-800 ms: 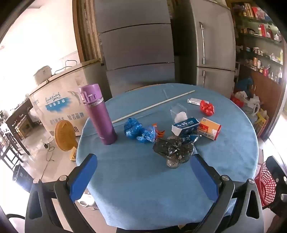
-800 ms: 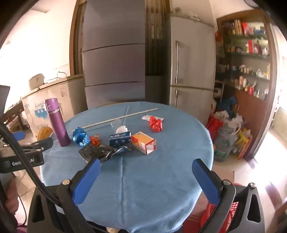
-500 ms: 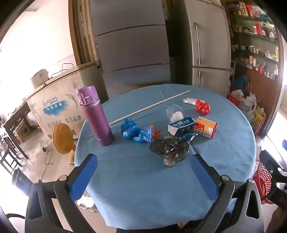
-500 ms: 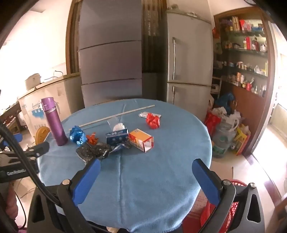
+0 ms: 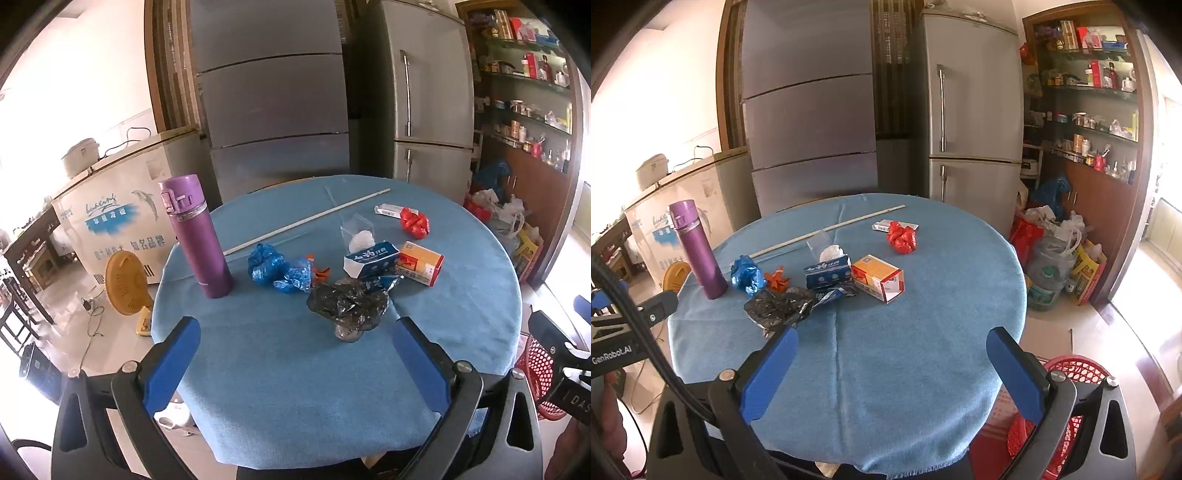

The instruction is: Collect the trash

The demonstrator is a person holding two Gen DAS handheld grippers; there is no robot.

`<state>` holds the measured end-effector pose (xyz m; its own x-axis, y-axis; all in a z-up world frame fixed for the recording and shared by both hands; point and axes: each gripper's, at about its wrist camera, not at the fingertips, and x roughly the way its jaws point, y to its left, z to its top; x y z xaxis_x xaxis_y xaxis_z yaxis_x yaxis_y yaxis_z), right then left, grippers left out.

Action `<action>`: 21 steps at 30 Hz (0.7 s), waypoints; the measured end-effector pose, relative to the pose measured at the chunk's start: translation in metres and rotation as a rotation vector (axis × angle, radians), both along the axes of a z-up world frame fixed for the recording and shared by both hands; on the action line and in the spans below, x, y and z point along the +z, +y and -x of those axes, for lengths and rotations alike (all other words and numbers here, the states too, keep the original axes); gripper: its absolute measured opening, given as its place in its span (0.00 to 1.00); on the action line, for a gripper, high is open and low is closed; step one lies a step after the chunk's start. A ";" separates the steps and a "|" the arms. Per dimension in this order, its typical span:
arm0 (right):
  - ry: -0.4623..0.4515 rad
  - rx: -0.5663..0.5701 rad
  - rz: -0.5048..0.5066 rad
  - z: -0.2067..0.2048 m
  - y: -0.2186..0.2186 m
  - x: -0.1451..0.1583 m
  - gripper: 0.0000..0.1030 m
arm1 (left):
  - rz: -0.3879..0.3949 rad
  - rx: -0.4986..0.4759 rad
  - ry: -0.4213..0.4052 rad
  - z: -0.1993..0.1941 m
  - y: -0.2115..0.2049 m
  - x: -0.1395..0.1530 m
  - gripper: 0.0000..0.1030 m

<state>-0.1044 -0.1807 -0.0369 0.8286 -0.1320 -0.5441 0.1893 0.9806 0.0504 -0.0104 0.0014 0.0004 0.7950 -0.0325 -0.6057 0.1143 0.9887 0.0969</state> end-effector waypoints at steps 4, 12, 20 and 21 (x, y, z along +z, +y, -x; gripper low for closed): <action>0.012 -0.002 -0.021 -0.002 -0.003 -0.002 1.00 | 0.002 -0.003 0.008 0.000 0.000 -0.001 1.00; 0.031 -0.009 -0.057 -0.004 -0.009 -0.008 1.00 | -0.007 -0.012 0.007 0.002 -0.003 -0.002 1.00; 0.033 -0.006 -0.058 -0.004 -0.009 -0.008 1.00 | -0.012 -0.016 0.013 0.002 -0.004 -0.003 1.00; 0.035 -0.005 -0.059 -0.005 -0.009 -0.008 1.00 | -0.011 -0.016 0.016 0.001 -0.004 -0.003 1.00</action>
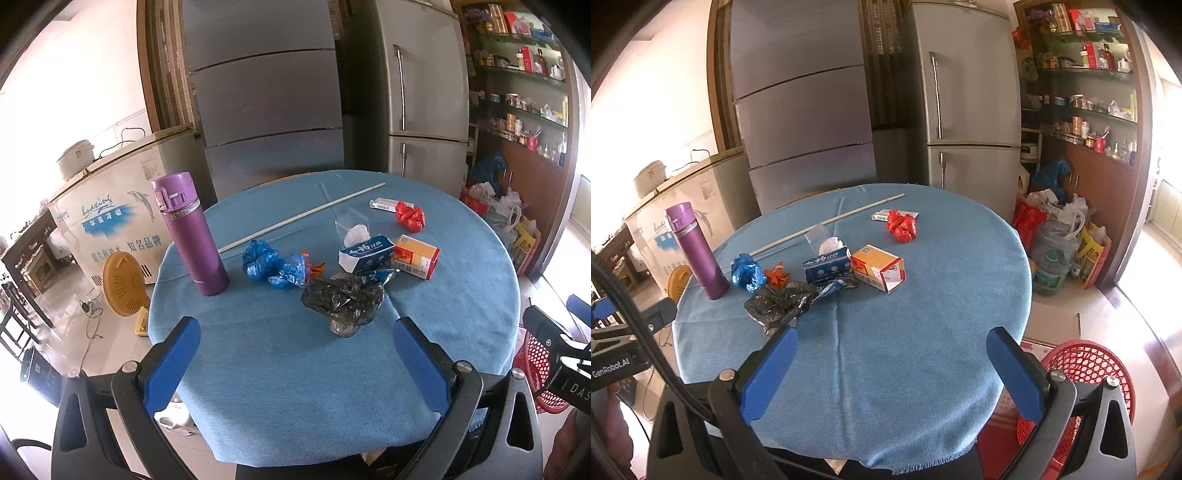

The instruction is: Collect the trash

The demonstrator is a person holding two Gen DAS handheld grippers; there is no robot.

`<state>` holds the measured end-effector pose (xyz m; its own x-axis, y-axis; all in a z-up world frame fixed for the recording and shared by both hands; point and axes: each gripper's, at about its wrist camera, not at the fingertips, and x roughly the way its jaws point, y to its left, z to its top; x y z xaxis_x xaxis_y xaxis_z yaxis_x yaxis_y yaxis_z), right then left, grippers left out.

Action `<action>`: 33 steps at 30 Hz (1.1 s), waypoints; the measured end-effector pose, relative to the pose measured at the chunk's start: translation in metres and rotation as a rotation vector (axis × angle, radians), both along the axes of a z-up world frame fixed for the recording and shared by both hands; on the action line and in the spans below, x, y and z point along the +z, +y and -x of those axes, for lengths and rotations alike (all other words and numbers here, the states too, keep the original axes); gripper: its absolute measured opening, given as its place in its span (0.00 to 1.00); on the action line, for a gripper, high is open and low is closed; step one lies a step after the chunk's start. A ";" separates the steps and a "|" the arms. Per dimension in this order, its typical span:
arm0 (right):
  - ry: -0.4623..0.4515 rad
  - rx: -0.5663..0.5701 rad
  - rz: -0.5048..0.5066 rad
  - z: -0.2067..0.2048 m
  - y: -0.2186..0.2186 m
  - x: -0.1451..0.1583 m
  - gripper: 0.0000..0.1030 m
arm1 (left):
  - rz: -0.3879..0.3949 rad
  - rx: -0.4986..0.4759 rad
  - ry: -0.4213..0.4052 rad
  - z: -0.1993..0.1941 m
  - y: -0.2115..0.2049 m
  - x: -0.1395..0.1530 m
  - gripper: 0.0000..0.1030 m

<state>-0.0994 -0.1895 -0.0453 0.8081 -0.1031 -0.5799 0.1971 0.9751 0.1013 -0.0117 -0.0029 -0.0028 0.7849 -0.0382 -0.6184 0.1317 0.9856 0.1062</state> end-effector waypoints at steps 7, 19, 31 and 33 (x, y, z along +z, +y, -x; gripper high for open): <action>0.015 0.004 -0.017 -0.002 -0.002 -0.002 1.00 | 0.001 0.001 0.012 -0.003 0.000 -0.002 1.00; 0.029 0.010 -0.027 -0.006 -0.003 -0.005 1.00 | -0.004 -0.004 0.029 -0.006 -0.002 -0.005 1.00; 0.036 0.012 -0.036 -0.008 -0.004 -0.007 1.00 | -0.005 -0.005 0.033 -0.009 -0.003 -0.007 1.00; 0.038 0.012 -0.038 -0.008 -0.004 -0.008 1.00 | -0.005 -0.005 0.035 -0.009 -0.003 -0.007 1.00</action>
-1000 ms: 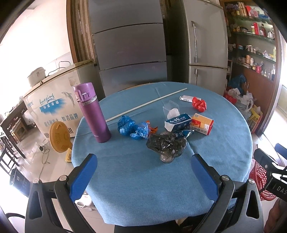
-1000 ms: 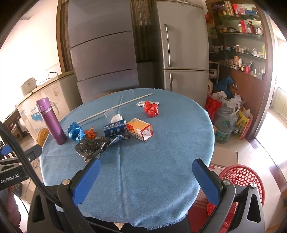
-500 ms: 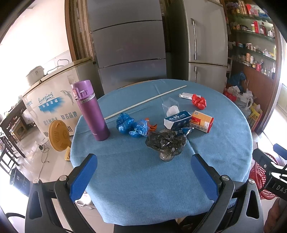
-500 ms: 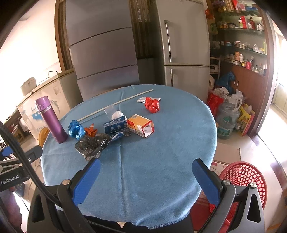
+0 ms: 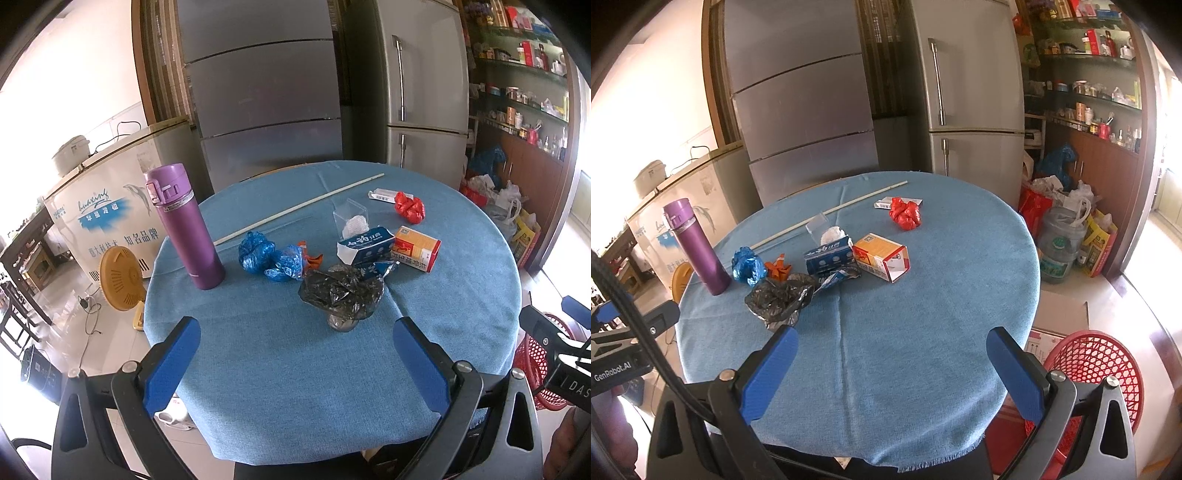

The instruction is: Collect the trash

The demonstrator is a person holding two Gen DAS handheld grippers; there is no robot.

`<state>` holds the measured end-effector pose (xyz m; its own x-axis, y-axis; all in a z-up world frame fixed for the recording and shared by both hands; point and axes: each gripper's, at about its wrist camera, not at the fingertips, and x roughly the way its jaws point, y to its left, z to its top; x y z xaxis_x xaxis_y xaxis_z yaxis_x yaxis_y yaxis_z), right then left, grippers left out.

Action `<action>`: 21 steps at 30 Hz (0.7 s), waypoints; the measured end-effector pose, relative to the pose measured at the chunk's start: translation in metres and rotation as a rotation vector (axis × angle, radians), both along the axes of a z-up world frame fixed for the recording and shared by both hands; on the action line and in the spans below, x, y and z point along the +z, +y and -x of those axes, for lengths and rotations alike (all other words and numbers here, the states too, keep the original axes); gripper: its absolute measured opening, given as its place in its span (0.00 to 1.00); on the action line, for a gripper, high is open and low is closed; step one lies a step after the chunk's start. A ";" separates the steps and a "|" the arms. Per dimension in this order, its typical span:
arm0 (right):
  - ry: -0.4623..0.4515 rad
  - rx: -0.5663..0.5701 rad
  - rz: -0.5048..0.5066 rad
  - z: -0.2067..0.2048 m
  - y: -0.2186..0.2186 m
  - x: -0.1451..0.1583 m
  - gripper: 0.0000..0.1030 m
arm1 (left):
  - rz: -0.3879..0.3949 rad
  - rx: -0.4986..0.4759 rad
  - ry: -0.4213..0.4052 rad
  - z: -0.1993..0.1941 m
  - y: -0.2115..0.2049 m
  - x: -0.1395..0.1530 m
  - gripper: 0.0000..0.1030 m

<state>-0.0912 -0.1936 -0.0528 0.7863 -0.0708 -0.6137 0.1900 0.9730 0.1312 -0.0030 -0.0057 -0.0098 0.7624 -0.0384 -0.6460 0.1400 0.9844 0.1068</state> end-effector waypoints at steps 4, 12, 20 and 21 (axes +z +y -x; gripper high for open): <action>0.002 -0.002 -0.005 0.000 -0.001 0.000 1.00 | 0.003 0.000 0.005 -0.001 0.000 -0.001 1.00; 0.016 -0.007 -0.022 -0.005 -0.006 -0.005 1.00 | 0.009 -0.002 0.028 -0.006 0.000 -0.007 1.00; 0.029 -0.012 -0.020 -0.021 -0.016 -0.012 1.00 | 0.039 0.004 0.092 -0.025 0.006 -0.019 1.00; 0.032 -0.010 -0.017 -0.025 -0.019 -0.014 1.00 | 0.045 0.006 0.104 -0.030 0.008 -0.021 1.00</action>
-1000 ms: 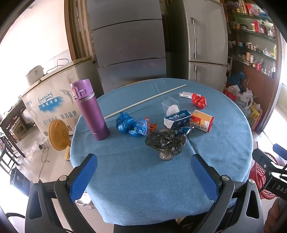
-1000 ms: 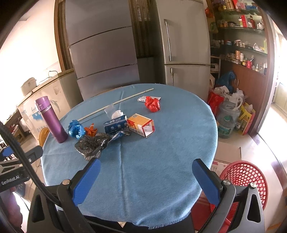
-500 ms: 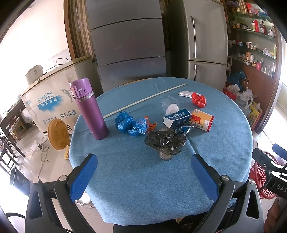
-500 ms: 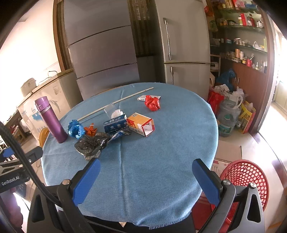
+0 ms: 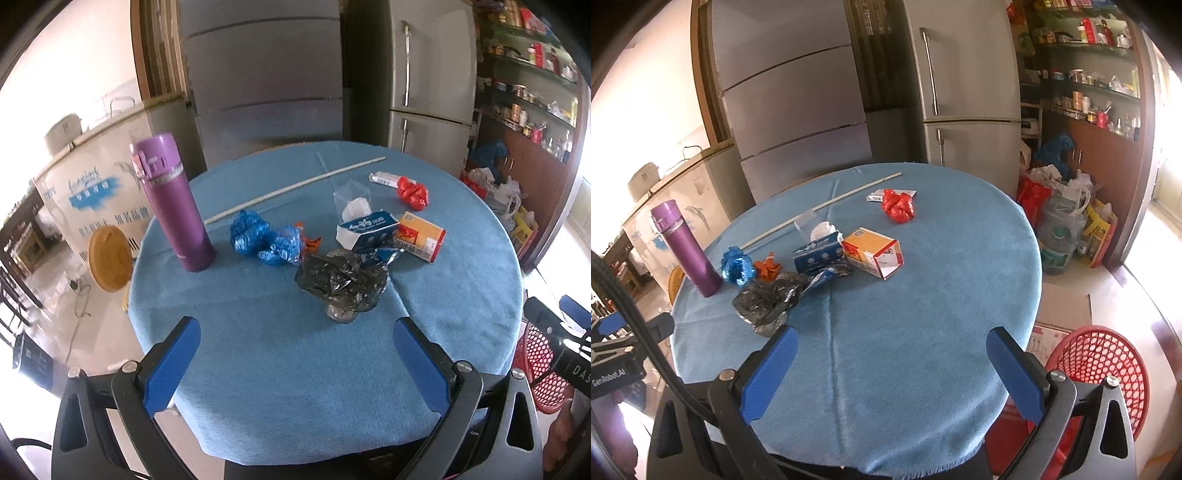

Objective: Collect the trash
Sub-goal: 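Grasp the black plastic bag with the left tool while the right tool grasps the orange-and-white box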

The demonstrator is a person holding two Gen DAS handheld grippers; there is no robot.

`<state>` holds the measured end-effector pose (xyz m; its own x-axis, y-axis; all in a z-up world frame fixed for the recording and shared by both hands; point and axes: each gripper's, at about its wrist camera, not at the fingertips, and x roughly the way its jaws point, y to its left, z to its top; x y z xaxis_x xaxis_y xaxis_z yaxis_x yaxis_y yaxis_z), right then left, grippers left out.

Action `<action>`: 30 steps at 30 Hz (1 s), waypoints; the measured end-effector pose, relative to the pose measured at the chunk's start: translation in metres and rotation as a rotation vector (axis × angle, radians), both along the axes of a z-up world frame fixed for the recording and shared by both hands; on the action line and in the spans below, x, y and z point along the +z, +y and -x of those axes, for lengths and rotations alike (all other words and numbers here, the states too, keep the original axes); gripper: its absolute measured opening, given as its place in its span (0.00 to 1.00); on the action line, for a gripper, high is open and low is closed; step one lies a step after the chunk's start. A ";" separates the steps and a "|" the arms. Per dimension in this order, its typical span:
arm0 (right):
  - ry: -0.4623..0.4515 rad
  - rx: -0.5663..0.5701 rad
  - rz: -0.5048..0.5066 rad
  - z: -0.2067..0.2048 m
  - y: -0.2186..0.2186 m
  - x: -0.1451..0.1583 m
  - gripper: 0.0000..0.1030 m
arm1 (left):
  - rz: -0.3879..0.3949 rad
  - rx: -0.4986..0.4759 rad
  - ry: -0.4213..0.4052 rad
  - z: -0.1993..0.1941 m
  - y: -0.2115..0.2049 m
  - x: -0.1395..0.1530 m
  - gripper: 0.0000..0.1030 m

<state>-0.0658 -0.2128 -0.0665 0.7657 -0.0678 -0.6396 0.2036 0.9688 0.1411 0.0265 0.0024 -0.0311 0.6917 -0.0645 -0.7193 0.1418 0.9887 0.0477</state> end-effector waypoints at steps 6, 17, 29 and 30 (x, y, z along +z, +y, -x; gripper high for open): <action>0.045 0.071 0.036 -0.049 -0.020 -0.015 1.00 | -0.021 -0.031 0.076 -0.034 0.003 -0.026 1.00; 0.112 0.260 -0.053 -0.167 -0.043 -0.050 1.00 | 0.177 -0.143 0.278 -0.105 -0.019 -0.049 1.00; 0.229 0.464 -0.109 -0.248 -0.023 -0.092 0.74 | 0.325 -0.056 0.489 -0.157 -0.024 -0.092 0.55; 0.238 0.467 -0.110 -0.248 -0.021 -0.094 0.58 | 0.336 -0.051 0.512 -0.158 -0.023 -0.098 0.48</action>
<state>0.1820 -0.2341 -0.1609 0.5315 0.3225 -0.7832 -0.2066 0.9461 0.2494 0.1845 -0.0205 -0.1287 0.2542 -0.3694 -0.8938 0.1117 0.9292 -0.3523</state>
